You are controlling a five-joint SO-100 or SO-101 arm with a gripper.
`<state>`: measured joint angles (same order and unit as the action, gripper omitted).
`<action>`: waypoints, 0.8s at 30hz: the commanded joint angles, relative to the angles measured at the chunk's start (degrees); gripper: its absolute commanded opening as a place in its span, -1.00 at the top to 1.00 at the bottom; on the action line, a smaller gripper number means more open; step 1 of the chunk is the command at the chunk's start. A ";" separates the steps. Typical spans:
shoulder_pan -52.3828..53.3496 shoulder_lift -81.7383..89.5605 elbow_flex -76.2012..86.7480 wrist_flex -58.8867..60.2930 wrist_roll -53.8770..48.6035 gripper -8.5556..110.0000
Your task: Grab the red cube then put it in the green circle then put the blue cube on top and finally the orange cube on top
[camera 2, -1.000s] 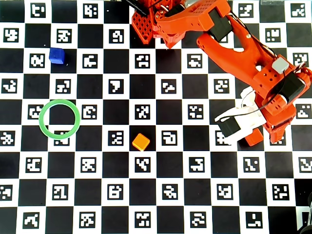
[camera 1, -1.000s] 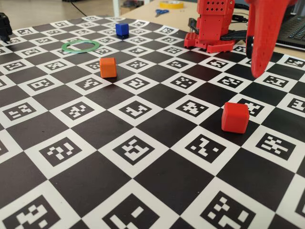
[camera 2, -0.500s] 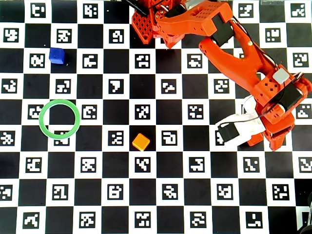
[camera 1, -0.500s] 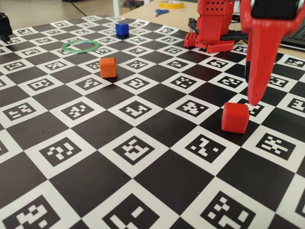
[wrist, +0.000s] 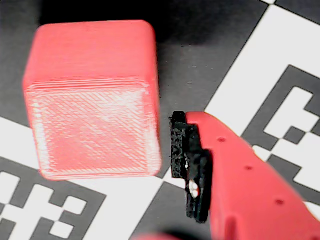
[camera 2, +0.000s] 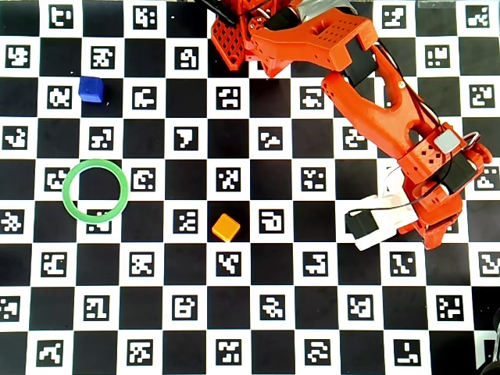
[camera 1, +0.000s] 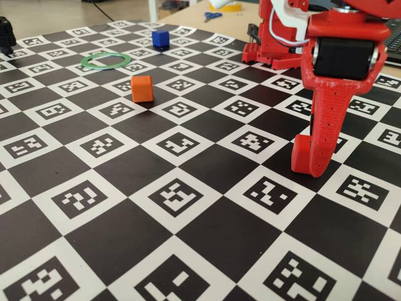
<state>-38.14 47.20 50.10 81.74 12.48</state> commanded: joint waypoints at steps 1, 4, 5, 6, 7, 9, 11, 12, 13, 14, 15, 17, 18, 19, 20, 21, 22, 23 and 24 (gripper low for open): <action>0.79 2.20 0.26 -0.97 -0.44 0.18; 0.88 2.11 0.97 -1.76 -0.18 0.18; 0.88 2.11 1.23 -2.02 -0.09 0.18; 0.79 2.02 1.32 -2.20 -0.09 0.18; 0.70 1.93 1.32 -2.29 -0.09 0.18; 0.53 1.93 1.32 -2.29 0.00 0.18; 0.35 1.85 1.32 -2.46 0.09 0.19; 0.35 1.85 1.32 -2.46 0.09 0.19; 0.26 1.76 1.41 -2.64 0.09 0.20; 0.26 1.76 1.58 -2.90 0.09 0.21; 0.18 1.76 1.76 -3.16 0.09 0.21; 0.09 1.76 2.29 -3.60 0.18 0.23; 0.00 1.76 2.46 -3.87 0.18 0.24; -0.09 1.76 2.64 -4.04 0.18 0.25; -0.18 1.67 2.72 -4.13 0.18 0.26; -0.18 1.67 2.72 -4.22 0.18 0.27; -0.18 1.67 2.72 -4.39 0.09 0.30; -0.18 1.67 2.72 -4.57 0.00 0.32; -0.18 1.67 2.72 -4.66 -0.18 0.34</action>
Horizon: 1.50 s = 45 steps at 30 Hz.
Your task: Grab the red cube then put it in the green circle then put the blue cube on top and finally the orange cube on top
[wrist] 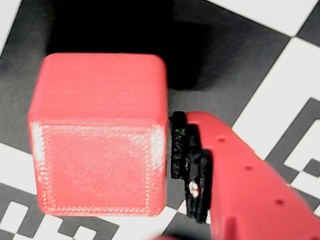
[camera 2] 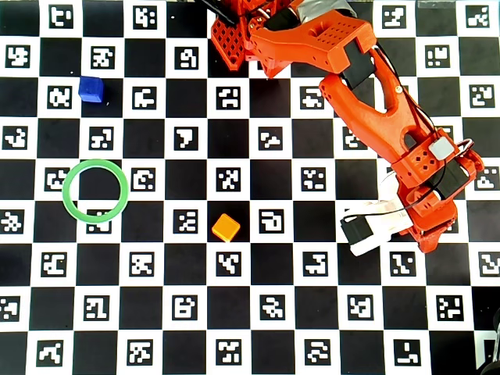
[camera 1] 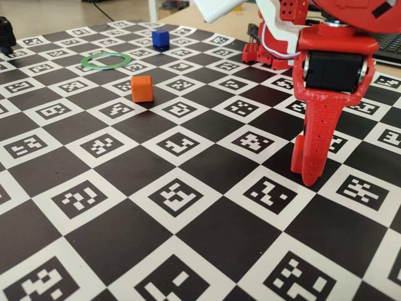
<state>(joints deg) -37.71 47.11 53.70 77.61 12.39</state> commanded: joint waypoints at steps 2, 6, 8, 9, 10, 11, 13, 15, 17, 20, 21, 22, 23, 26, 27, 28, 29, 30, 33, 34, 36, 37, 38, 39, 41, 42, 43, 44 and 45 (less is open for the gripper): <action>-0.62 1.76 -0.88 -0.70 -0.35 0.41; -0.88 1.76 -0.88 -0.79 -1.41 0.57; -0.97 1.76 -0.88 -0.79 -2.02 0.64; -0.97 1.76 -0.97 -0.88 -2.29 0.66; -1.05 1.76 -1.05 -0.88 -2.55 0.68; -1.14 1.85 -1.05 -0.88 -2.99 0.70; -1.32 2.11 -1.05 -0.70 -3.87 0.72; -1.32 2.81 -1.14 -0.09 -4.75 0.74; -1.32 4.04 -1.14 0.79 -6.15 0.75; -1.14 7.29 -1.23 2.64 -5.63 0.77; -0.97 8.44 -1.23 3.43 -5.27 0.77; -0.88 9.76 -1.23 4.22 -5.27 0.77; -0.79 10.90 -1.14 4.83 -5.45 0.77; -0.09 14.41 -0.53 6.77 -7.29 0.77; 0.35 15.56 -0.09 7.56 -8.35 0.77; 0.88 16.61 0.35 8.61 -8.96 0.77; 1.23 17.93 1.05 9.23 -10.11 0.77; 1.76 19.16 1.93 9.67 -11.51 0.78; 4.48 22.68 3.52 10.99 -13.18 0.78; 5.54 23.99 3.87 11.43 -13.89 0.78; 8.26 26.72 4.83 12.30 -15.29 0.77; 9.76 28.30 5.45 12.66 -15.91 0.77; 11.34 29.97 6.33 12.92 -16.61 0.77; 12.83 31.55 7.12 13.45 -17.40 0.77; 16.26 34.98 8.79 14.33 -18.90 0.77; 18.11 36.74 9.67 14.68 -19.69 0.77; 20.04 38.32 10.28 15.21 -20.65 0.77; 21.80 39.73 10.90 15.91 -21.88 0.77; 23.55 41.04 11.25 16.70 -23.29 0.77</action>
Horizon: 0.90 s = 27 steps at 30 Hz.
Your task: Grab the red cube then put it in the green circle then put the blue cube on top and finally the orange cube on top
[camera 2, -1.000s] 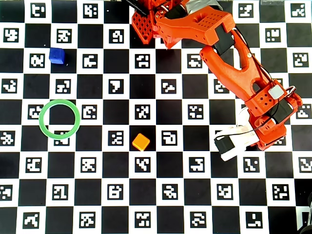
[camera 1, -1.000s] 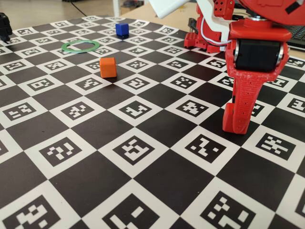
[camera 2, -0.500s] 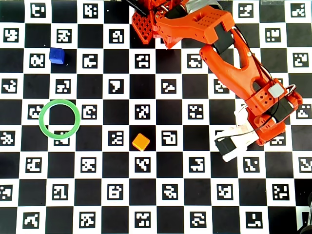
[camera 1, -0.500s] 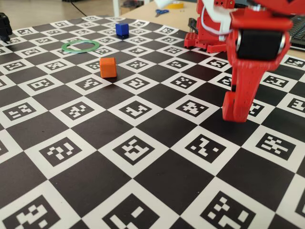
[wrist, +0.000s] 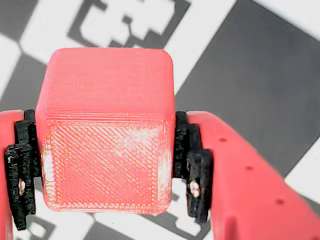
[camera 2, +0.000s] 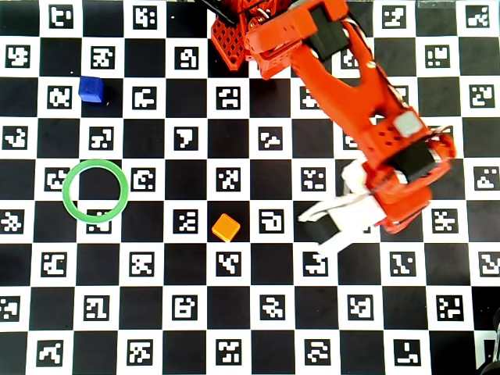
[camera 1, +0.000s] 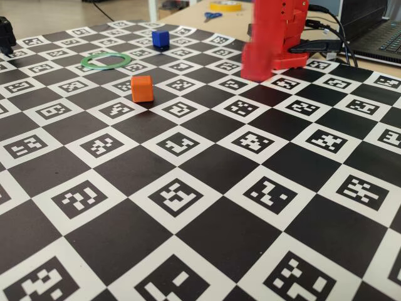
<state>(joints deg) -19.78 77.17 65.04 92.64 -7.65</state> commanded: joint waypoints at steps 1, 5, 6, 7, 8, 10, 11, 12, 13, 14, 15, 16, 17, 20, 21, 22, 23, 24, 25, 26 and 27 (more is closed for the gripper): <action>7.47 12.22 0.26 2.64 -4.57 0.77; 15.64 15.91 0.35 6.94 -10.99 0.77; 17.84 16.52 0.35 7.91 -12.92 0.77; 20.21 17.14 0.44 8.79 -15.12 0.77; 22.76 17.75 0.70 9.32 -17.31 0.77; 28.04 18.81 1.41 9.49 -21.97 0.77; 30.85 18.98 1.49 9.58 -23.99 0.77; 33.57 19.07 1.23 9.76 -26.02 0.77; 36.21 18.90 1.05 9.93 -27.95 0.77; 38.76 18.72 0.97 9.93 -29.44 0.77; 41.31 18.37 0.79 9.93 -31.03 0.78; 43.59 17.93 0.70 9.93 -32.52 0.78; 45.97 17.40 0.35 9.93 -33.75 0.78; 52.21 14.50 -2.02 10.72 -37.53 0.78; 54.05 13.10 -3.52 11.25 -38.50 0.78; 55.63 11.60 -5.19 11.78 -39.37 0.78; 57.13 10.11 -6.94 12.13 -40.08 0.79; 58.45 8.53 -8.61 12.57 -40.78 0.79; 59.59 7.12 -10.11 12.83 -41.31 0.79; 60.64 5.71 -11.51 12.83 -41.57 0.79; 61.52 4.22 -12.92 12.83 -41.75 0.79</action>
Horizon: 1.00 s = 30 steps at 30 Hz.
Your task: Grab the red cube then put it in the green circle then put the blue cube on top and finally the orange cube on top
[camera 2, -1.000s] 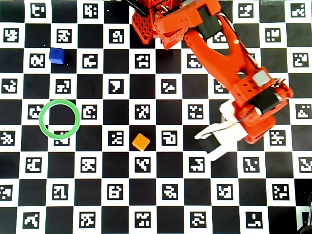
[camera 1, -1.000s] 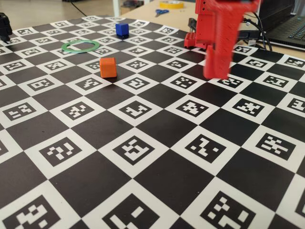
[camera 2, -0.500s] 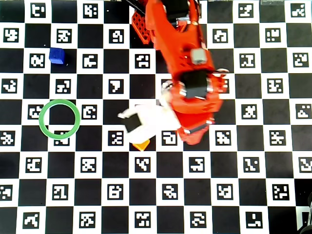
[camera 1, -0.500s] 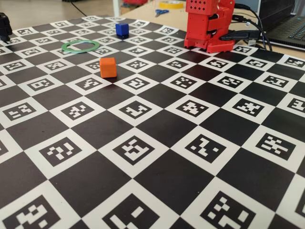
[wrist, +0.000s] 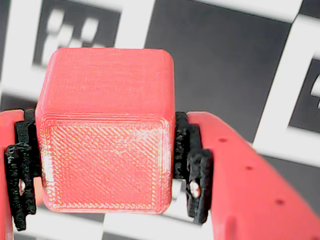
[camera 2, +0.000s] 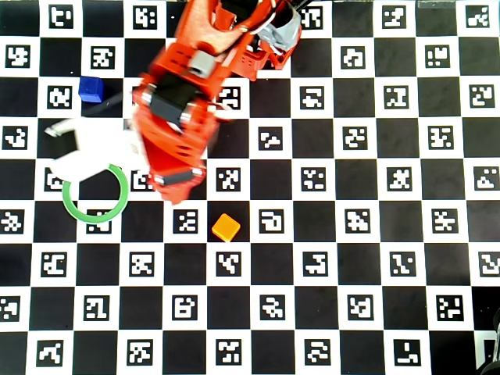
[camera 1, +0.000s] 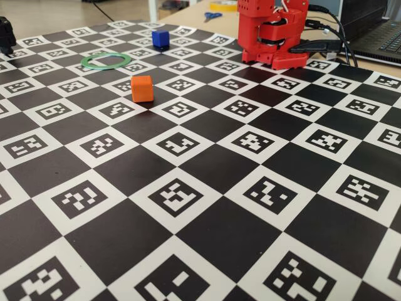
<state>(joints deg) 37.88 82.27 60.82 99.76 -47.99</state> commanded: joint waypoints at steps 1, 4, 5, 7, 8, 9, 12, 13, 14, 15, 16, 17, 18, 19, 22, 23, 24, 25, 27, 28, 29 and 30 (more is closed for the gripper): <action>4.75 -2.55 -10.11 5.71 -1.49 0.79; 7.03 -7.29 -13.97 5.71 -2.29 0.79; 7.65 -8.79 -15.29 5.71 -2.55 0.79; 8.70 -11.60 -17.84 5.71 -3.08 0.79; 9.23 -12.92 -19.07 5.71 -3.34 0.79; 9.76 -14.24 -20.21 5.71 -3.69 0.79; 11.16 -17.31 -21.97 5.10 -4.75 0.79; 11.60 -18.11 -21.97 4.57 -5.10 0.79; 11.95 -18.98 -21.97 4.13 -5.54 0.79; 12.30 -19.78 -21.88 3.60 -5.89 0.79; 12.66 -20.39 -21.45 2.99 -6.06 0.79; 13.10 -20.92 -20.74 2.11 -6.33 0.79; 13.36 -21.09 -19.51 0.97 -6.50 0.79; 13.62 -21.09 -18.02 -0.26 -6.68 0.79; 14.15 -21.18 -14.33 -3.34 -6.86 0.79; 14.24 -21.45 -13.62 -4.04 -6.94 0.79; 14.24 -21.71 -13.10 -4.75 -6.86 0.79; 14.33 -21.88 -12.30 -5.54 -6.77 0.79; 14.33 -22.06 -10.37 -7.47 -6.59 0.79; 14.33 -22.06 -9.23 -8.61 -6.42 0.79; 14.33 -22.06 -8.00 -9.76 -6.33 0.79; 14.33 -22.06 -6.94 -10.90 -6.15 0.79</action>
<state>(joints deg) 51.59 58.54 53.00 92.02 -54.58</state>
